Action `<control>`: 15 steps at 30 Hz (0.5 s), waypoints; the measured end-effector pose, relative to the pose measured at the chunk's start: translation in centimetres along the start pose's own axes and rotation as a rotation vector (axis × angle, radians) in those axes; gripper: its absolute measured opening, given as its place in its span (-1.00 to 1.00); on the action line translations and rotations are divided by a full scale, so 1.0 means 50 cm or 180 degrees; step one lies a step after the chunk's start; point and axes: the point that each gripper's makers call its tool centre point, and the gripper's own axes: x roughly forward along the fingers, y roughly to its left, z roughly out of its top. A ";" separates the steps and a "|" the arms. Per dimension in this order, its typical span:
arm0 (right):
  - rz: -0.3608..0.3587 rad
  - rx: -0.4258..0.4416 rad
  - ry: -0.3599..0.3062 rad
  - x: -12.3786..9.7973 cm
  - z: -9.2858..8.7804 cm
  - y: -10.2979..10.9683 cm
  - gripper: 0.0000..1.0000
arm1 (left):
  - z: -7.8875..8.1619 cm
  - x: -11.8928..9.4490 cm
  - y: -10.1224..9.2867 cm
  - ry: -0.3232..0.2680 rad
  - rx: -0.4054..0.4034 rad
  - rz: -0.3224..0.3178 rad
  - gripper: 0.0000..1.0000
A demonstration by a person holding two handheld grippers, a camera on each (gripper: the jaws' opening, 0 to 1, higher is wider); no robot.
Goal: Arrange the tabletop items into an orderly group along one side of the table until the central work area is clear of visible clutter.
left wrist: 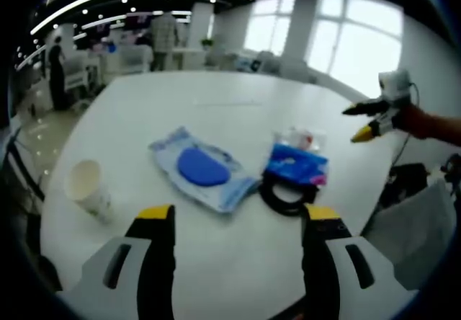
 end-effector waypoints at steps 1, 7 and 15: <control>0.0011 -0.0040 0.0022 0.008 0.000 -0.004 0.59 | 0.000 0.000 0.001 -0.0004 -0.0006 0.0001 0.35; 0.0111 -0.0240 0.0168 0.062 0.001 -0.019 0.59 | 0.001 -0.001 0.002 -0.0001 0.0039 0.0024 0.36; 0.0287 -0.0607 0.0387 0.120 0.002 -0.030 0.58 | -0.004 0.001 -0.006 0.0051 0.0132 -0.0004 0.36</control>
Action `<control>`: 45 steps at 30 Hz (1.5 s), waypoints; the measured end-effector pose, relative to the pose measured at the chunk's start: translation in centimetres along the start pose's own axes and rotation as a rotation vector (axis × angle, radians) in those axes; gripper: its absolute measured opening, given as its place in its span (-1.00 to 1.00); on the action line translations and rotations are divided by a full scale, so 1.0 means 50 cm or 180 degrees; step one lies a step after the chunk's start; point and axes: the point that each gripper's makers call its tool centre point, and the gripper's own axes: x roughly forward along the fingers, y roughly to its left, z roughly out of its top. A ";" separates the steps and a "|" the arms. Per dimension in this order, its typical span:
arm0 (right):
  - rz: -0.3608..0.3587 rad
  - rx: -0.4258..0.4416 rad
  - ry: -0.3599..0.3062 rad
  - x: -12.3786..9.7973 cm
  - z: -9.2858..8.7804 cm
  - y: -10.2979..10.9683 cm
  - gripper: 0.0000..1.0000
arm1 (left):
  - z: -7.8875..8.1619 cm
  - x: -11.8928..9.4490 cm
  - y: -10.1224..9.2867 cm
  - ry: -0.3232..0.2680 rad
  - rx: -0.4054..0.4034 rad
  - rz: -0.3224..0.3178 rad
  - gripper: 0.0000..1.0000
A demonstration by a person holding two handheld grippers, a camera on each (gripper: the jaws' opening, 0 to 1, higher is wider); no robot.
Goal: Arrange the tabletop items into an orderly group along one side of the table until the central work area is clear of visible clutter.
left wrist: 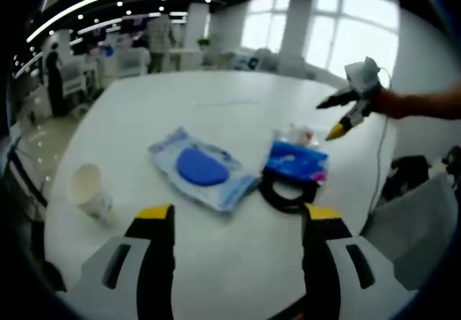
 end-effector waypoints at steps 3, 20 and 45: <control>0.0070 -0.0111 0.0102 0.020 -0.005 -0.008 0.57 | -0.004 0.001 -0.007 0.0033 0.0044 -0.0026 0.36; 0.0424 -0.0087 0.0438 0.120 -0.022 -0.026 0.46 | -0.008 0.001 -0.001 0.0072 0.0025 -0.0006 0.35; 0.0602 -0.0501 0.0729 0.164 -0.056 -0.023 0.04 | -0.023 0.003 -0.006 0.0154 0.0057 -0.0017 0.31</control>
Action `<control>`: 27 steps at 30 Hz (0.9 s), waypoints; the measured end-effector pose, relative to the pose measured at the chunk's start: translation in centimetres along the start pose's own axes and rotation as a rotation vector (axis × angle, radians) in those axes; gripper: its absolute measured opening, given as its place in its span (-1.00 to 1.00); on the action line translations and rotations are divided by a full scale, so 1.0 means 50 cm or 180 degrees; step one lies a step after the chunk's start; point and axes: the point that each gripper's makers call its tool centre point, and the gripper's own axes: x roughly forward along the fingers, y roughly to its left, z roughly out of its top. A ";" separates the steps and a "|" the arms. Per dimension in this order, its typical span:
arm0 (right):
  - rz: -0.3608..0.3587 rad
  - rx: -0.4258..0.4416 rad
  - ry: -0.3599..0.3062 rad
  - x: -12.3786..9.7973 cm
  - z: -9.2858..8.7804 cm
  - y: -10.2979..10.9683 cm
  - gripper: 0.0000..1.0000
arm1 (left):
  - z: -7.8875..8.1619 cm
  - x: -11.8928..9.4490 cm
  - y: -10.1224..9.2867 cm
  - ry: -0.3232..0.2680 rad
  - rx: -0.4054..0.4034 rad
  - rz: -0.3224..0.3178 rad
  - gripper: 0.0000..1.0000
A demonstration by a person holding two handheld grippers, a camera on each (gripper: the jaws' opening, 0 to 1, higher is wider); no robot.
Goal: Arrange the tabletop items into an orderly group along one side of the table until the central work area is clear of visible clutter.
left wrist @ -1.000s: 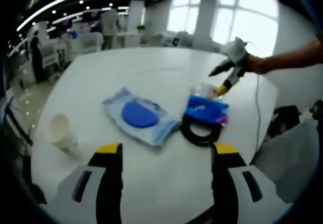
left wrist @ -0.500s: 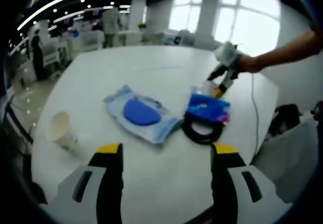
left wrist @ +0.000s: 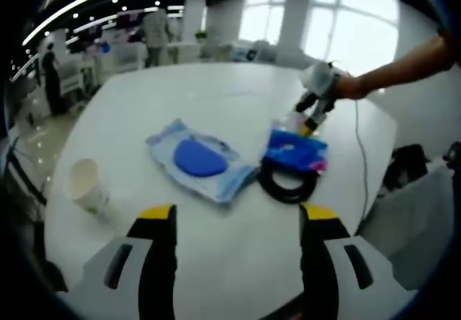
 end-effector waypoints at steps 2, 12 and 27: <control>0.0007 -0.0042 0.0016 0.000 0.001 -0.001 -0.04 | -0.001 0.001 0.000 -0.0001 -0.0009 -0.0006 0.31; -0.0011 -0.0120 0.0001 -0.002 0.005 0.007 -0.18 | -0.003 0.002 0.005 0.0009 -0.0017 0.0007 0.28; -0.0167 -0.0126 -0.0220 -0.035 0.028 0.018 -0.22 | -0.001 0.004 0.000 -0.0005 -0.0024 -0.0023 0.27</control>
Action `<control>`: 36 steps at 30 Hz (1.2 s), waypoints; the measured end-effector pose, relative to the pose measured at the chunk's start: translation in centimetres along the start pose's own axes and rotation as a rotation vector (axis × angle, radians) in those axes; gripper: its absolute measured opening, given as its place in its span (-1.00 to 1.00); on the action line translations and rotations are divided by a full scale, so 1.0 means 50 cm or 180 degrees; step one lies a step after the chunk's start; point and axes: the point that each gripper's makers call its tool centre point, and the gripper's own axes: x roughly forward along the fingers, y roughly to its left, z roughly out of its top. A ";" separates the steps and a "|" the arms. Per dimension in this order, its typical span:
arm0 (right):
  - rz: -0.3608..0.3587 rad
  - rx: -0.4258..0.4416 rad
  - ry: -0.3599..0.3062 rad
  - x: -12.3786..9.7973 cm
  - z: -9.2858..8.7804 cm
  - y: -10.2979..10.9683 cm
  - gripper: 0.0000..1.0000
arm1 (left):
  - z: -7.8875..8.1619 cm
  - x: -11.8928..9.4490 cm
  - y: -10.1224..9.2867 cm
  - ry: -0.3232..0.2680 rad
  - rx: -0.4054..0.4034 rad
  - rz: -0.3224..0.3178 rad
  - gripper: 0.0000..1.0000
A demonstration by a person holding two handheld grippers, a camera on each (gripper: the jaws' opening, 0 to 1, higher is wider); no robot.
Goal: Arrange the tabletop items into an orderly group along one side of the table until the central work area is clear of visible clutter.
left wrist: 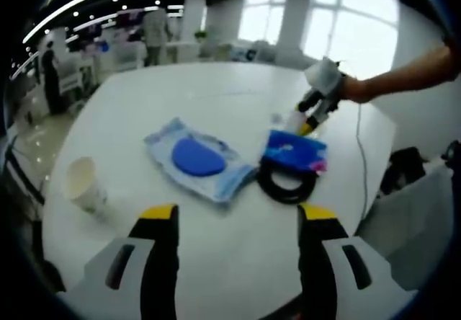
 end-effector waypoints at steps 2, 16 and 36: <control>-0.0031 0.0005 -0.0028 -0.006 0.005 -0.007 -0.22 | 0.001 0.000 -0.001 -0.0009 -0.0011 -0.0009 0.27; -0.0144 -0.0019 -0.0206 -0.043 0.039 -0.026 -0.23 | 0.003 0.000 -0.005 -0.0022 -0.0003 -0.0031 0.26; -0.0297 0.0039 -0.0459 -0.072 0.096 -0.031 -0.26 | 0.006 -0.002 -0.007 -0.0040 -0.0008 -0.0036 0.26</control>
